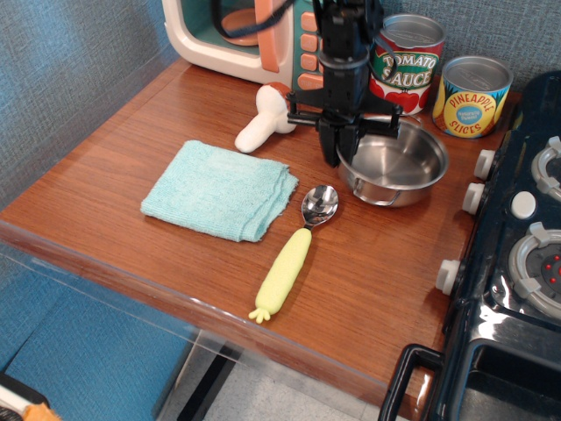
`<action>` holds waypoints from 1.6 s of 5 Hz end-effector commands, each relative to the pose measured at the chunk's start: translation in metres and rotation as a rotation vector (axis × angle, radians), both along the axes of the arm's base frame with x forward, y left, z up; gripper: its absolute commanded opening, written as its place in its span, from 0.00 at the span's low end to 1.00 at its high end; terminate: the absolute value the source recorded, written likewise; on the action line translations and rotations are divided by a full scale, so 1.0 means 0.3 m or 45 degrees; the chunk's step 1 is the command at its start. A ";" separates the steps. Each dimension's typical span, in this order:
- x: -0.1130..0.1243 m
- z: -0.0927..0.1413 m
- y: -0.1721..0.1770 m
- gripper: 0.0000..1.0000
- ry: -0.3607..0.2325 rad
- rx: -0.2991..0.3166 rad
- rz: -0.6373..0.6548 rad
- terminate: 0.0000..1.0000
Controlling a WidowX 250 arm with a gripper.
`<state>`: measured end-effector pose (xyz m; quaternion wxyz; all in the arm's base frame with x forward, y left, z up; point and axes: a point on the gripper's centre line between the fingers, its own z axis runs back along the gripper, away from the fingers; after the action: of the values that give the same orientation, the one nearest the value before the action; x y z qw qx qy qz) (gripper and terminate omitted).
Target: Move pot and place it towards the left top corner of the towel.
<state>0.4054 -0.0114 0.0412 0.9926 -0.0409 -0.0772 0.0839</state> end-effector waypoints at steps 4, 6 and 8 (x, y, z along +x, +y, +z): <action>-0.170 0.227 0.693 0.00 0.007 0.371 0.246 0.00; -0.064 0.157 0.831 0.00 -0.144 0.324 -0.115 0.00; -0.049 0.048 0.856 0.00 -0.114 0.248 -0.247 0.00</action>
<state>0.3842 0.2416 0.0269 0.9940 0.0264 -0.1031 -0.0250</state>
